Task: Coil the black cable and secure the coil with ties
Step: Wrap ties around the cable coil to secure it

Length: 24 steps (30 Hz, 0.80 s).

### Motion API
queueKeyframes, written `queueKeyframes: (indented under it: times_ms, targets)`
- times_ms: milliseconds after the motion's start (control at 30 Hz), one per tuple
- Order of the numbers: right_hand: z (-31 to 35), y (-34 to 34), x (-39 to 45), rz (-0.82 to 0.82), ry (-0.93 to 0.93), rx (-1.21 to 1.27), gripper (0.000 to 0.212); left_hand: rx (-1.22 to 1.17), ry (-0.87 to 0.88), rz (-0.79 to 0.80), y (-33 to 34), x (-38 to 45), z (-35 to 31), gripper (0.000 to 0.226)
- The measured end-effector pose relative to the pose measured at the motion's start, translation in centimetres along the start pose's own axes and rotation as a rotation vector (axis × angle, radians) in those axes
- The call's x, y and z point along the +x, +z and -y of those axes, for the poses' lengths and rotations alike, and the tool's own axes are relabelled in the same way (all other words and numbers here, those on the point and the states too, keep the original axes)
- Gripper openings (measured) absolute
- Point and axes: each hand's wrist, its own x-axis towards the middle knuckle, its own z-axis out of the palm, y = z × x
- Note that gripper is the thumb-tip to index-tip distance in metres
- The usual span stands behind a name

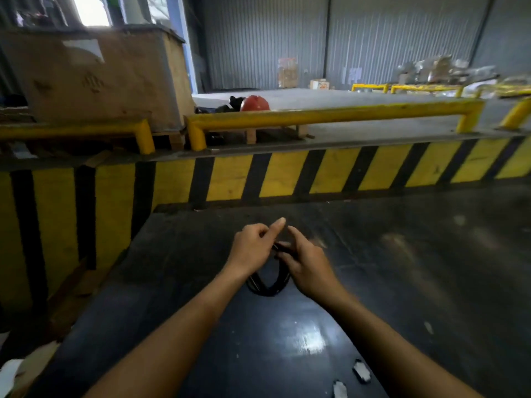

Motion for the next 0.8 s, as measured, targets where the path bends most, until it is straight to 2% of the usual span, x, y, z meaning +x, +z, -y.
queueKeyframes:
  times_ms: [67, 167, 267, 400, 467, 533, 667, 800]
  targets:
    - [-2.8, -0.4, -1.1, 0.058, 0.125, 0.015, 0.064, -0.038, -0.077, 0.044, 2.3, -0.6, 1.8, 0.067]
    - [-7.4, -1.3, -3.0, 0.201, 0.273, 0.09, 0.063, -0.044, -0.19, 0.093, 6.0, -1.7, 4.3, 0.045]
    - [-12.6, -3.0, -5.3, 0.29, 0.437, 0.145, 0.05, 0.001, -0.298, 0.134, 8.8, -2.8, 6.1, 0.03]
    - [-21.3, -4.4, -8.6, 0.216, 0.629, -0.125, 0.037, 0.072, -0.377, 0.147, 11.3, -4.0, 7.9, 0.019]
    - [-24.7, -4.1, -10.7, 0.286, 0.71, -0.236, 0.034, 0.103, -0.396, 0.143, 12.3, -4.8, 8.6, 0.014]
    - [-26.8, -3.3, -12.6, 0.326, 0.702, -0.318, 0.029, 0.144, -0.406, 0.159, 13.0, -5.6, 9.0, 0.012]
    - [-28.1, -1.9, -14.0, 0.222, 0.636, -0.329, 0.024, 0.225, -0.395, 0.19, 13.2, -6.2, 9.0, 0.009]
    - [-27.1, -2.5, -11.7, 0.25, 0.598, -0.204, 0.012, 0.274, -0.31, 0.196, 12.4, -4.9, 7.1, 0.011]
